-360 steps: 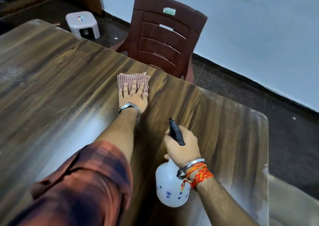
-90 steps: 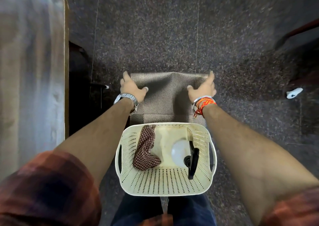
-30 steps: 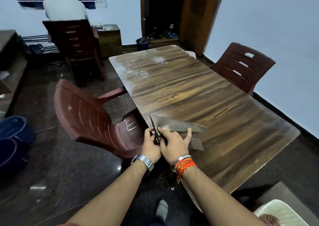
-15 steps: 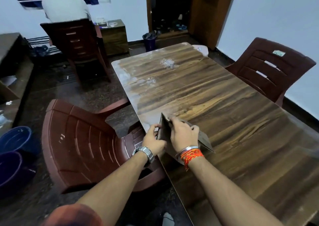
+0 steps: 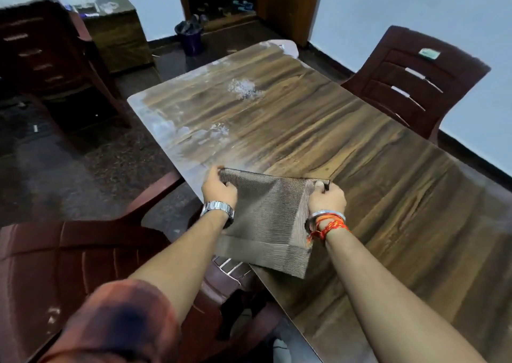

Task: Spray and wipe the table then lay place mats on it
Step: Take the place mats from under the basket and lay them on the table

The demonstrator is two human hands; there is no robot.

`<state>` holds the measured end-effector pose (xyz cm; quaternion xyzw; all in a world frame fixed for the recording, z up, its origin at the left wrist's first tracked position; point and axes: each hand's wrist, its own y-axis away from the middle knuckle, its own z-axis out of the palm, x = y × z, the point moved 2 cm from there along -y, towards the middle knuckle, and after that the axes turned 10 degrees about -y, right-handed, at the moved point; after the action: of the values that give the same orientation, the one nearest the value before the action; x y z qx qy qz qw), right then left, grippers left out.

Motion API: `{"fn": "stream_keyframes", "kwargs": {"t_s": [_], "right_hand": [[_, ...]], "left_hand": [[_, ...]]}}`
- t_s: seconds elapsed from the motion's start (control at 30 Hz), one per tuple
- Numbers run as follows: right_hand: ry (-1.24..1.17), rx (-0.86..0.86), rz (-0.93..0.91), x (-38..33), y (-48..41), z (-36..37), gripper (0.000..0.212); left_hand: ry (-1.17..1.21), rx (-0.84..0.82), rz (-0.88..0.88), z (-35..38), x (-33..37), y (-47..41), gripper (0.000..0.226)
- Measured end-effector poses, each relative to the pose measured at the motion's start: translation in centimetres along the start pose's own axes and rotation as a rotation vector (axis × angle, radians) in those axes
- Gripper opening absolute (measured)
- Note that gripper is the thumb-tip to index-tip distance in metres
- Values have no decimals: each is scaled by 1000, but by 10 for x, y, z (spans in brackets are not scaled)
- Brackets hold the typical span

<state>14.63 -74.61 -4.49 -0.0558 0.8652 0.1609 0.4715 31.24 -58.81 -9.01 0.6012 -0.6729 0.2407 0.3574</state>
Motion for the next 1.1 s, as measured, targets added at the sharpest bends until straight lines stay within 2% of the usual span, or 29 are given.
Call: {"fn": "stream_keyframes", "kwargs": {"t_s": [0.2,0.33,0.43,0.6,0.7,0.77,0.87,0.93,1.03,1.1], "right_hand": [[-123,91,284,52,9,35,38],[-150,121,291,63,4,44,40],[-151,136,324,65,-7,43,40],[-111,186,348,62,-7,39,40],[-2,135,241,55,-8,39,52],[101,26,80,46,-15,44,68],[206,-179,-183,26,-35,59,92],[295,-275,-294,8,-47,68,103],[378,-375,-356,-12,-58,76,108],[461,-371,-256,-16,-66,74,99]], "left_hand": [[-175,-205,93,18,-5,-47,55],[-302,-288,148,25,-15,-49,61],[-354,-338,51,25,-22,-45,70],[-499,-391,89,27,-22,-44,70],[-616,-355,111,23,-24,-38,66],[-634,-325,74,21,-29,-32,61],[-543,-340,-85,17,-36,-15,61],[-480,-334,-183,16,-40,-2,62],[-384,-292,-313,14,-40,14,63],[-306,-280,-371,13,-39,23,64]]}}
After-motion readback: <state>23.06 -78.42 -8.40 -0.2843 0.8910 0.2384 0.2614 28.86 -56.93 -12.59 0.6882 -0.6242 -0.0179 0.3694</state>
